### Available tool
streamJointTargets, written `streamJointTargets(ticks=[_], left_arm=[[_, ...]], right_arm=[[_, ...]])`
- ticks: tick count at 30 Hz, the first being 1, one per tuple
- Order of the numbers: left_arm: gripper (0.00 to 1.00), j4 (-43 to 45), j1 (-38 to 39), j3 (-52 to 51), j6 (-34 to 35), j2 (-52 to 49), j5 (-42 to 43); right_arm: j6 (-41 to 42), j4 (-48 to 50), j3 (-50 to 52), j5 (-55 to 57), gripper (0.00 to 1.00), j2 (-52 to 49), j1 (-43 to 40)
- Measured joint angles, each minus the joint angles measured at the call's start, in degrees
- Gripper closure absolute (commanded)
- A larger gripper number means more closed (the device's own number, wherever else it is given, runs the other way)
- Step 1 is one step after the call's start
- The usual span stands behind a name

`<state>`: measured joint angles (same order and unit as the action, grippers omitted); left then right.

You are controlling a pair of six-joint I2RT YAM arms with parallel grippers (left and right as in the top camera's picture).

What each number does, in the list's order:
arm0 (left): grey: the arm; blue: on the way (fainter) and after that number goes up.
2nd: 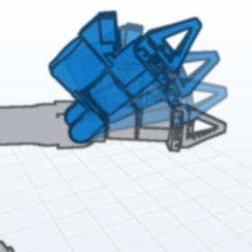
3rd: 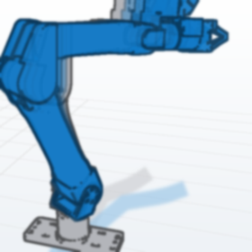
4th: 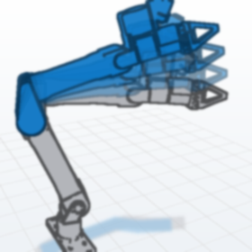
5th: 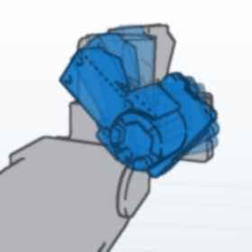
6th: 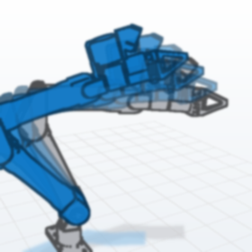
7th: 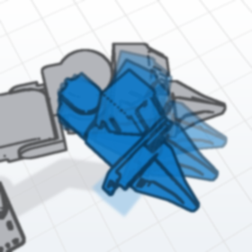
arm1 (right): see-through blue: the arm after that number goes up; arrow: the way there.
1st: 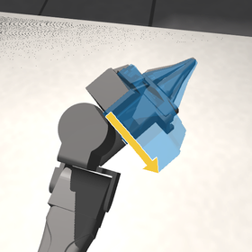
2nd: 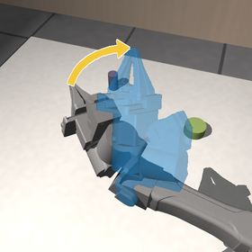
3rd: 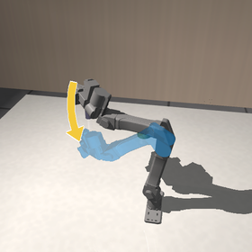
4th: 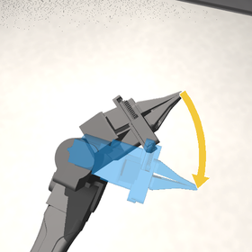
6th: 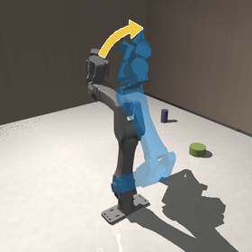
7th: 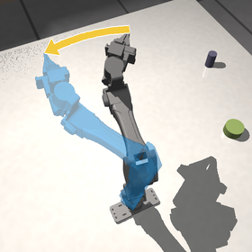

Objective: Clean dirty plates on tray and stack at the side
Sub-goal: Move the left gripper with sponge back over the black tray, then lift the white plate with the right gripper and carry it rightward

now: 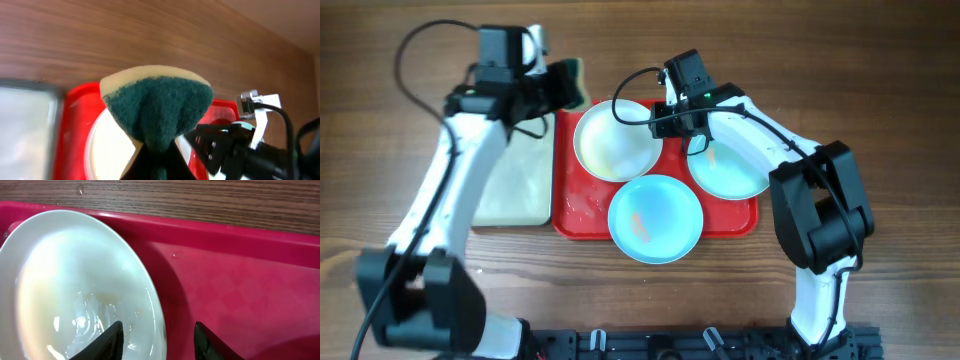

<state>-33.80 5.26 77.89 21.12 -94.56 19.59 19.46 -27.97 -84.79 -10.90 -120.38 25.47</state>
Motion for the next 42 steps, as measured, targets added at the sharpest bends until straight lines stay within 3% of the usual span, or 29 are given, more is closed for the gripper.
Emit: streamJointTargets(ticks=[10, 12, 16, 18, 20, 42], left_arm=[[0.96, -16.76, -20.63, 0.13, -0.72, 4.7, -4.13], [0.96, -17.81, -22.43, 0.11, -0.98, 4.7, -5.01], [0.96, -18.75, -23.21, 0.0, -2.45, 4.7, -5.66], [0.96, -19.37, -23.21, -0.44, -3.06, 4.7, -5.81], [0.96, -19.76, -23.21, -0.63, -3.1, 4.7, -5.86], [0.96, -22.77, -22.47, -0.68, -6.08, 4.7, -6.84]], right_arm=[[0.02, 0.48, 0.0, 0.02, 0.67, -1.55, 0.0], [0.02, 1.03, 0.0, 0.04, 0.68, -1.99, 0.0], [0.13, 1.51, 0.0, 0.04, 0.83, -2.23, 0.0], [0.02, 1.49, 0.0, 0.0, 0.85, -2.43, 0.0], [0.02, 1.49, 0.0, 0.02, 0.96, -2.47, 0.0], [0.0, -0.7, -9.44, 1.95, 0.96, 1.9, 0.61]])
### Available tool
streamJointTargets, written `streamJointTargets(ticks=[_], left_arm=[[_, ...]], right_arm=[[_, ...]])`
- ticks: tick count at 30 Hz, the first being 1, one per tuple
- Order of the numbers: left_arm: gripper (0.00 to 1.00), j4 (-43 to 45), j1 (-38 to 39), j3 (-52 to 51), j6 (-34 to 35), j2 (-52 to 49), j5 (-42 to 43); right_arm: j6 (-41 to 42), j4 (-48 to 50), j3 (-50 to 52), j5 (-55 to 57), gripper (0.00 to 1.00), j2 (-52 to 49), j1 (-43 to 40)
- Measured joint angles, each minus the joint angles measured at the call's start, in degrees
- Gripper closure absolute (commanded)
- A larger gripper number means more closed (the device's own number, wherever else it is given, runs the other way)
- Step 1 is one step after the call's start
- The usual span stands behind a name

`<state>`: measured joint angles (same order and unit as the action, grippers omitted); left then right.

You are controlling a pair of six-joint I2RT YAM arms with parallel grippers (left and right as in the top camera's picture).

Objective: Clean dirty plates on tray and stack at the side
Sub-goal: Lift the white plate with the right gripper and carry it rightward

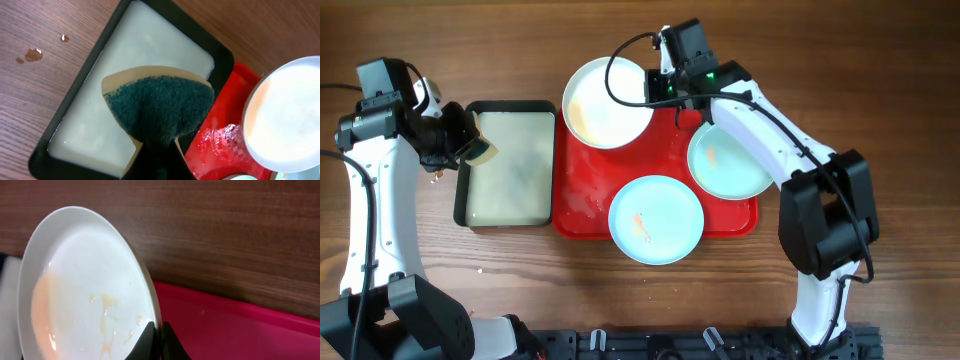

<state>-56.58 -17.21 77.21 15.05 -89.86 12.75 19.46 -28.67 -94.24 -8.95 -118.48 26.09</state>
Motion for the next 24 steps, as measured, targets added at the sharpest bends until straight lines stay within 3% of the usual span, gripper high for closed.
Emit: streamJointTargets(ticks=[7, 14, 18, 24], left_arm=[[0.96, -1.79, 0.0, 0.0, -0.42, 0.0, -7.28], [0.96, -4.76, 0.0, -0.02, -0.46, 0.0, -8.85], [0.96, -5.05, 0.0, -0.02, -0.48, 0.0, -9.07], [0.96, -6.05, 0.0, -0.02, -0.63, 0.0, -9.11]], right_arm=[[0.9, 6.69, -0.02, 7.8, 0.96, 0.0, 7.89], [-0.48, 14.91, -0.07, 18.21, 0.96, 0.0, 18.56], [-7.28, 19.32, -0.09, 24.68, 0.96, 0.0, 22.49], [-24.92, 25.64, -0.11, 29.64, 0.96, 0.0, 25.27]])
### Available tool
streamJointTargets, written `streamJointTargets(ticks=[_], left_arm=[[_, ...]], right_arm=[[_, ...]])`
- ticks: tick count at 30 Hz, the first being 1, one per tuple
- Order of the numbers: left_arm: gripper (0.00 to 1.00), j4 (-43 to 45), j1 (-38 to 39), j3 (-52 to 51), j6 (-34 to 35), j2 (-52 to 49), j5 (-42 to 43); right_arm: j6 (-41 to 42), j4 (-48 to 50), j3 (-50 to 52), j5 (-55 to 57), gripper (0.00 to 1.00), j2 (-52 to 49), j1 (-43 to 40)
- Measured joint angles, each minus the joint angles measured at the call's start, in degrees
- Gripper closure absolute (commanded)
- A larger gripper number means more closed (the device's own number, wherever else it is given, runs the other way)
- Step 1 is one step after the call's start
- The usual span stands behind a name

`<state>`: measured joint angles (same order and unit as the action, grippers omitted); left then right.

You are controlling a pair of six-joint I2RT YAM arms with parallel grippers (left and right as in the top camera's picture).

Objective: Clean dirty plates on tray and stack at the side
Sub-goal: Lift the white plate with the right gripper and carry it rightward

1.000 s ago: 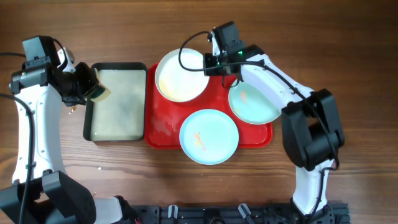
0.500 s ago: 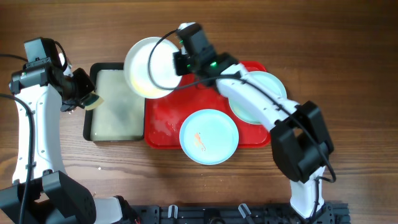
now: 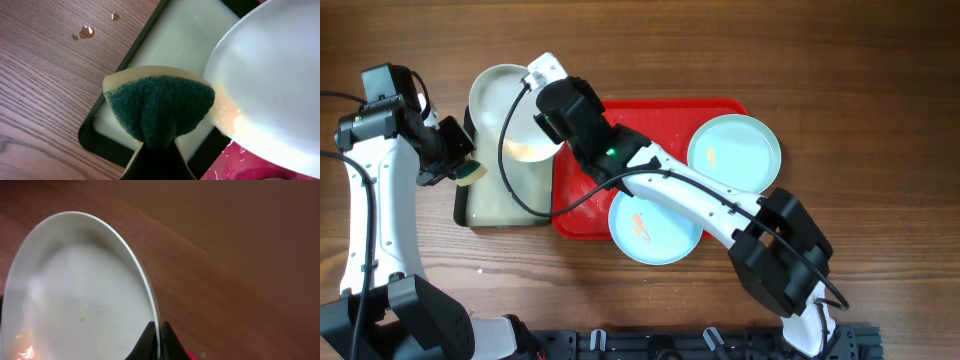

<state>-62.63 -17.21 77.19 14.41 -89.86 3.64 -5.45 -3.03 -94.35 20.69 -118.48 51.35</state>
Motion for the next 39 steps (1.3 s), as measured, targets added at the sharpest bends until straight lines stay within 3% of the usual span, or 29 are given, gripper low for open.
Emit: streamJointTargets(ticks=[10, 22, 28, 39], left_arm=[[0.96, 0.0, 0.0, 0.0, 0.0, 0.0, 0.0], [0.96, 0.26, 0.0, 0.0, 0.0, 0.0, 0.0], [0.96, 0.26, 0.0, -0.02, 0.0, 0.0, 0.0], [0.96, 0.26, 0.0, -0.04, 0.0, 0.0, 0.0]], right_arm=[[-21.35, 10.32, 0.0, 0.81, 0.96, 0.0, 0.37], [-45.13, 15.56, 0.0, -2.27, 0.96, 0.0, 3.28], [-50.05, 15.56, 0.0, -3.96, 0.96, 0.0, 3.21], [-50.12, 16.7, 0.0, -4.17, 0.96, 0.0, 3.21]])
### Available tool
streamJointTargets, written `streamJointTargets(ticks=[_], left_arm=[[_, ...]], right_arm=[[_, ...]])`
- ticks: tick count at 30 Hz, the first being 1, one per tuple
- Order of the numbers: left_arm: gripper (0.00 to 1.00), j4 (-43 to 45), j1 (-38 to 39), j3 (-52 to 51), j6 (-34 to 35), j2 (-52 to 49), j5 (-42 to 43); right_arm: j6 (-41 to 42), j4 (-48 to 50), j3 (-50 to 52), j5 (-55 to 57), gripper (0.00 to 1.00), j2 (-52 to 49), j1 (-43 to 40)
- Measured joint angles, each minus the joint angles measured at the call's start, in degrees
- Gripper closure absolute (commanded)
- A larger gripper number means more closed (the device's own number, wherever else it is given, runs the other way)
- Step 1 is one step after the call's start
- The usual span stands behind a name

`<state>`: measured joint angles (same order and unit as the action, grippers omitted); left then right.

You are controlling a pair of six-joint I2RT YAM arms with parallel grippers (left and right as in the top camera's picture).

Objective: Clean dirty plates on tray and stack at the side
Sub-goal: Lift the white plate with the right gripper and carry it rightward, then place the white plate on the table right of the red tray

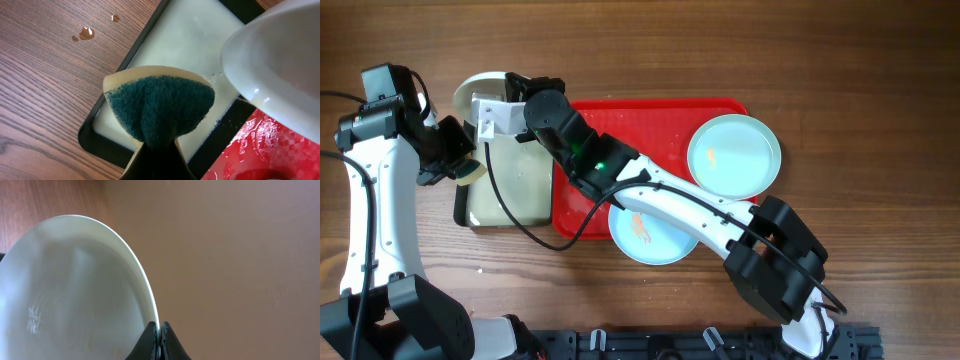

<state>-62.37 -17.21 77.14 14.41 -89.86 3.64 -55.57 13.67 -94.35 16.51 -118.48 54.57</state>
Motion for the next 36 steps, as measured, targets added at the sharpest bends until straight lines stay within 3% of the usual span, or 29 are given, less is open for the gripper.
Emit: streamJointTargets(ticks=[8, 13, 15, 19, 21, 29, 36], left_arm=[[0.96, 0.0, 0.0, 0.0, 0.0, 0.0, -0.02], [0.96, 0.0, 0.0, 0.0, 0.0, 0.0, -0.02], [0.96, 0.0, 0.0, 0.0, 0.0, 0.0, 0.0], [0.96, 0.0, 0.0, 0.0, 0.0, 0.0, -0.02], [0.96, 0.0, 0.0, 0.0, 0.0, 0.0, 0.0], [0.96, 1.03, 0.0, 0.0, 0.0, 0.0, 0.04], [0.96, 2.58, 0.0, 0.0, 0.0, 0.0, 1.14]], right_arm=[[1.79, 0.2, 0.02, -0.02, 0.96, 0.0, 0.0], [7.39, 0.11, 0.02, -0.02, 0.96, 0.0, -0.11], [13.4, -0.04, 0.02, -0.26, 0.96, 0.0, -0.57], [35.69, -5.42, -0.02, -1.03, 0.96, 0.0, -4.09], [43.08, -8.31, -0.02, -2.4, 0.96, 0.0, -5.81], [72.3, -17.11, -0.11, -22.82, 0.96, 0.02, -16.06], [80.81, -27.58, -0.15, -38.82, 0.96, 0.42, -30.03]])
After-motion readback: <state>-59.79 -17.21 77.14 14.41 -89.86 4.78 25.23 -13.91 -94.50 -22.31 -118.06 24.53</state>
